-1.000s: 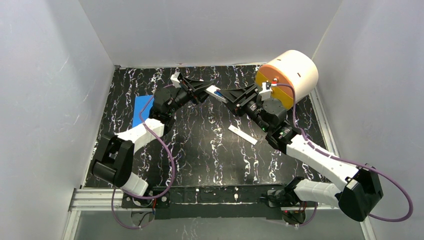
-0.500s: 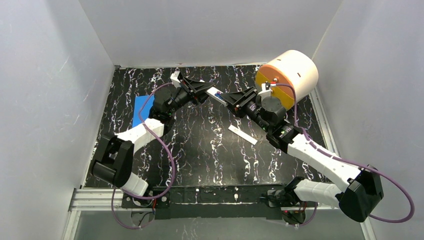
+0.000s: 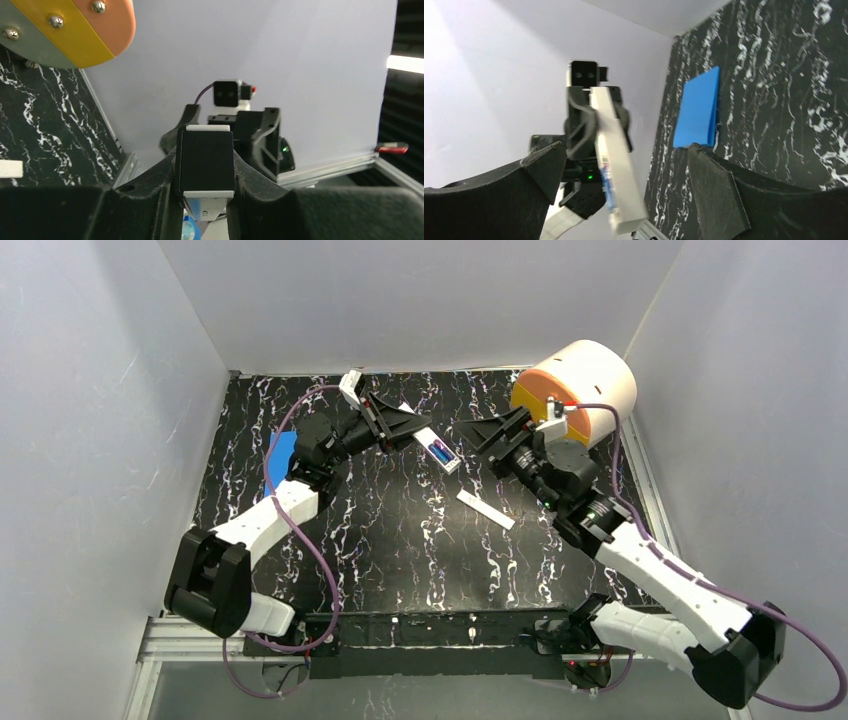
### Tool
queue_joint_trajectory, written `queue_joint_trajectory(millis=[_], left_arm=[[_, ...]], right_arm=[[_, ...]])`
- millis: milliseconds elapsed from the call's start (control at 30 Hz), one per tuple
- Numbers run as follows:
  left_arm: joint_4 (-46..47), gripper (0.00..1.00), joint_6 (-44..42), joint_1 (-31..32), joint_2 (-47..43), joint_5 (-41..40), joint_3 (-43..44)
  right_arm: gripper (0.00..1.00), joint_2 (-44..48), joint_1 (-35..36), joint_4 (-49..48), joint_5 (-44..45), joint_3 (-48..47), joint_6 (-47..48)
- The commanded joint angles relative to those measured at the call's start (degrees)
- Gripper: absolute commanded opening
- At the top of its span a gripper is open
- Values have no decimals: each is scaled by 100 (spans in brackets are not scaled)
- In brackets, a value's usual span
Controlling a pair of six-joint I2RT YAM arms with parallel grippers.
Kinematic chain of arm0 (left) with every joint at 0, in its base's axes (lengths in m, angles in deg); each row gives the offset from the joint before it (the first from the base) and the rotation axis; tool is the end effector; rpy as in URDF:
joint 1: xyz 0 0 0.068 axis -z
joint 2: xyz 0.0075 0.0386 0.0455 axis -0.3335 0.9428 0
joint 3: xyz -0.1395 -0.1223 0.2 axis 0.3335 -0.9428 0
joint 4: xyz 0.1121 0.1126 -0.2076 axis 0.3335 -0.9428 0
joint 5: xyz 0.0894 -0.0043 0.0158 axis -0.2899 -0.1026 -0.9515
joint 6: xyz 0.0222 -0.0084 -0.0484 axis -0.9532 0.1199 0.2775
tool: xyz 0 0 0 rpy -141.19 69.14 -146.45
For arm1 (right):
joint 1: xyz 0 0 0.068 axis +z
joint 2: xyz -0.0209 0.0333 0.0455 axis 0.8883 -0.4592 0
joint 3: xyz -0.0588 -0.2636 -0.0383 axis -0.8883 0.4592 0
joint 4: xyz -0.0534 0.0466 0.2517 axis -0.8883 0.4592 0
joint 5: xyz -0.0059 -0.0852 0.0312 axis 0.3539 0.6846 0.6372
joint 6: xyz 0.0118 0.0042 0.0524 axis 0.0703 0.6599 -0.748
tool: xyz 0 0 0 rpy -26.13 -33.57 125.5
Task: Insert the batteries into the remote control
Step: Load the battery into the remote control, then place the remote control at the center of the board.
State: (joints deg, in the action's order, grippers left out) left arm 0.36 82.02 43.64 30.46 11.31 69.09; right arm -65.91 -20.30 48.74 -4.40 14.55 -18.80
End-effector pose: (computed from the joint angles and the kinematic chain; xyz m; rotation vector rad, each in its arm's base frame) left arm 0.2740 -0.1463 0.3374 -0.1607 1.5827 -1.9934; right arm 0.1802 0.1564 0.3622 0.5361 1.6590 1.3591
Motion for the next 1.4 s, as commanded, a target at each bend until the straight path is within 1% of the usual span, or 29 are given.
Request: queue_joint_trajectory(millis=[0, 67, 100, 167, 200, 267, 333, 367, 500, 567, 733, 933, 1100, 1233, 1367], left_arm=[[-176, 0, -777, -29, -100, 723, 311], [-176, 0, -915, -30, -56, 1007, 365], [-206, 0, -979, -29, -63, 1052, 346], [-444, 0, -1192, -40, -120, 1017, 244], [-687, 0, -1350, -46, -160, 960, 188], [-1187, 0, -1700, -47, -243, 752, 30], [-1569, 2, -1944, -49, -270, 469, -177], [-1693, 2, -2032, -49, -252, 360, -283], [-1821, 2, -2190, -39, -141, 244, -524], [-2102, 2, -2390, -39, -159, 189, -517], [-2671, 3, -2758, -37, -299, -9, -432], [-2880, 5, -2700, -35, -378, -195, -419], [-2928, 6, -2642, -49, -530, -247, -432], [-2964, 6, -2627, -52, -644, -264, -460], [-2975, 7, -2604, -47, -699, -265, -481]], right_arm=[[99, 518, -63, -283, -47, 80, 774], [99, 550, -110, -472, -496, 161, 1050], [99, 511, -133, -359, -724, 85, 1328], [99, 343, -150, 367, -1045, -274, 2090], [99, 265, -152, 895, -1121, -519, 2539], [99, 53, -158, 1908, -1004, -980, 3229], [99, -104, -157, 2673, -827, -1319, 3756], [99, -169, -152, 2819, -881, -1417, 4022], [99, -358, -146, 2635, -2219, -1263, 5046], [99, -595, -110, 2696, -2607, -1340, 5354], [99, -1150, 345, 2841, -2177, -1624, 5785], [99, -1881, 925, 2882, -1652, -2049, 6216], [96, -2410, 1062, 3064, -1206, -2483, 6525], [90, -2647, 1068, 3190, -1064, -2675, 6618], [74, -2758, 1067, 3161, -1270, -2664, 6651]])
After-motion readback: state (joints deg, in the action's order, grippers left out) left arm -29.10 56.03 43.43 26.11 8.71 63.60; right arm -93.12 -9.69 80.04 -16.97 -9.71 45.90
